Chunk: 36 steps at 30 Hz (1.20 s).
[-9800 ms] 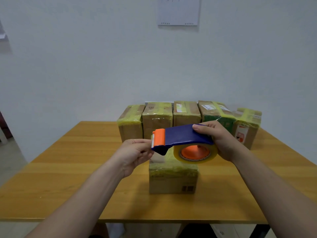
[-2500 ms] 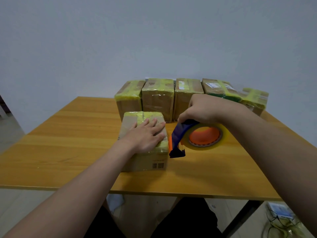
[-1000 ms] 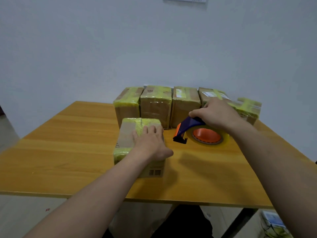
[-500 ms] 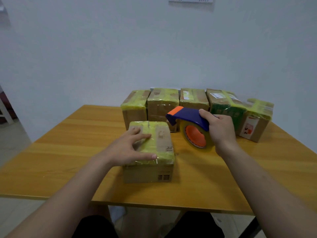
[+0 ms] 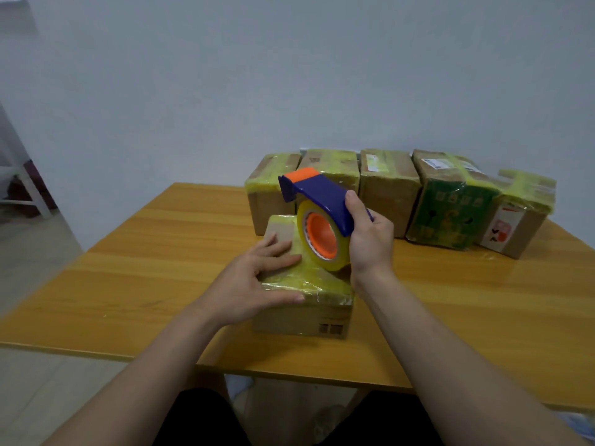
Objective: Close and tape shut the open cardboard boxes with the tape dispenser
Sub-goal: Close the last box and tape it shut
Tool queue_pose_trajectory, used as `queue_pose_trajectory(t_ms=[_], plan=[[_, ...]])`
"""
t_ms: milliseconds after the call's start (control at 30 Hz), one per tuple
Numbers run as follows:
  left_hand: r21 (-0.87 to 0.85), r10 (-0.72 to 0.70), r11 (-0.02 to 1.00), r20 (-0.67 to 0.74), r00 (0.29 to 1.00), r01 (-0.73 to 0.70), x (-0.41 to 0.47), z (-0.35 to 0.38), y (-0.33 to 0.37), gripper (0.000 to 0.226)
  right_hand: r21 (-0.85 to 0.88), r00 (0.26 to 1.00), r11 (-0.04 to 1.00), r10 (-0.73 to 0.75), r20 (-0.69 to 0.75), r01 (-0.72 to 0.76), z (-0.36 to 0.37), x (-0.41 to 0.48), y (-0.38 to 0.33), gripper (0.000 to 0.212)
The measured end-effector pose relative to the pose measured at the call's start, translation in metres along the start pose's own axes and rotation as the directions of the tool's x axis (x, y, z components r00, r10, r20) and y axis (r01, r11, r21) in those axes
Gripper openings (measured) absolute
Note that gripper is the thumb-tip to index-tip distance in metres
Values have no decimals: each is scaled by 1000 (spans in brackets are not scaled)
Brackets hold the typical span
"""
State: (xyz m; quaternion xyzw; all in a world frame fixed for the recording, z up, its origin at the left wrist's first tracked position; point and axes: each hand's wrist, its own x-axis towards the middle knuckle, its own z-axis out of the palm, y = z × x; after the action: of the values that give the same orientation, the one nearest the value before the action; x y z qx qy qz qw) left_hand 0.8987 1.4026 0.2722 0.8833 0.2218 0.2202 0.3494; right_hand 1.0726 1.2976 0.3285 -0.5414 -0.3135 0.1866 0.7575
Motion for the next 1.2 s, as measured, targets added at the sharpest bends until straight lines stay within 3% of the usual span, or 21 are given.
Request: queue_pose_trajectory(t_ms=[100, 233, 433, 600, 733, 900, 1100, 1200], plan=[[-6, 121, 993, -17, 993, -121, -8, 1, -21, 59, 35, 999, 999, -23, 23, 22, -1, -2, 9, 33], [47, 221, 975, -178, 959, -216, -11, 15, -29, 55, 29, 998, 999, -46, 39, 45, -5, -2, 12, 35], [256, 297, 929, -95, 950, -265, -14, 2, -33, 46, -4, 996, 998, -61, 58, 62, -7, -2, 13, 36], [328, 278, 915, -90, 956, -235, -14, 1, -28, 49, -15, 994, 997, -78, 77, 79, -11, -6, 12, 34], [490, 378, 827, -121, 918, -276, -17, 3, -21, 52, -13, 991, 994, -104, 84, 106, -14, -7, 16, 34], [202, 335, 937, -300, 893, -284, -17, 21, -11, 35, 4, 989, 993, -120, 82, 121, -16, -7, 20, 34], [234, 382, 916, -264, 886, -325, -19, 24, 16, 31, 49, 991, 993, -112, 68, 109, -16, -8, 20, 49], [120, 301, 953, -282, 911, -278, -14, 34, 30, 20, 32, 988, 994, -110, 104, 107, -20, -9, 20, 48]])
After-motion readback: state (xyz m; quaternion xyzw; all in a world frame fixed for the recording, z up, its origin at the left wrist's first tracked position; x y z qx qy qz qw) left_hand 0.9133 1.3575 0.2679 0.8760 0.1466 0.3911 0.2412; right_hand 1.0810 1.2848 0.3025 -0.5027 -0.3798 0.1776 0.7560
